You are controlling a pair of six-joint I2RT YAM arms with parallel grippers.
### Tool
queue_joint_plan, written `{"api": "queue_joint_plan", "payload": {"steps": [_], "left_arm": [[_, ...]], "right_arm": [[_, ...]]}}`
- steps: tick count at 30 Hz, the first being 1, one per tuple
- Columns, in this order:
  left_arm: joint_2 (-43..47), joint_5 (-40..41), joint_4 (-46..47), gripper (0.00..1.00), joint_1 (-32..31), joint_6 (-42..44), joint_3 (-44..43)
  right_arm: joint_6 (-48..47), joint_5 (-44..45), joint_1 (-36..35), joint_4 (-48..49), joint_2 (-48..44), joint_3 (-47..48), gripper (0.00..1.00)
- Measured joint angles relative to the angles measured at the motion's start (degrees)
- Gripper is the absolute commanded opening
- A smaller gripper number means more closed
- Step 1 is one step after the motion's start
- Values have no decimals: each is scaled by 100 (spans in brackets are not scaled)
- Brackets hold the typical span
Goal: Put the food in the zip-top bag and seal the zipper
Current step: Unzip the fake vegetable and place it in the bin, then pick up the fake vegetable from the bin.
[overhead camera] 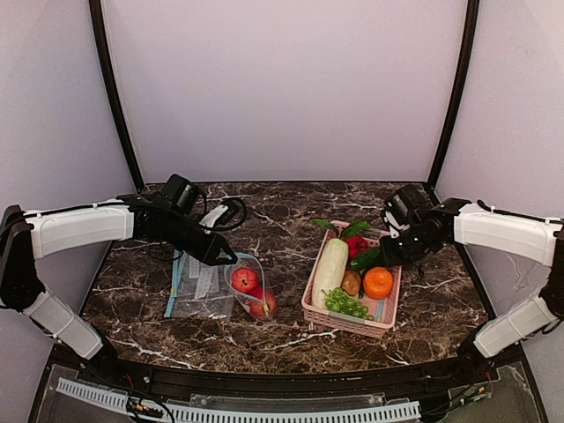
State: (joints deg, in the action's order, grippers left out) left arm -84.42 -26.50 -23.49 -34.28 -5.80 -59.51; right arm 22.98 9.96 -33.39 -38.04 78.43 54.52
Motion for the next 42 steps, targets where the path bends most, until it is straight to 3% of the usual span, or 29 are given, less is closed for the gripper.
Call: {"api": "queue_joint_plan", "payload": {"steps": [13,24,30,42], "left_arm": [[0,0,-2,9,0,0,-2],[-7,-2,-2,9,0,0,-2],[-48,-2,-2,9,0,0,-2],[-48,39,-4,9,0,0,-2]], "right_arm": [[-356,-568,286,710,901,0,23],[-831,-1414,284,151,129,-229,24],[-608,-1215,284,74,205,-201,29],[695,-177,284,564,1084,201,33]]}}
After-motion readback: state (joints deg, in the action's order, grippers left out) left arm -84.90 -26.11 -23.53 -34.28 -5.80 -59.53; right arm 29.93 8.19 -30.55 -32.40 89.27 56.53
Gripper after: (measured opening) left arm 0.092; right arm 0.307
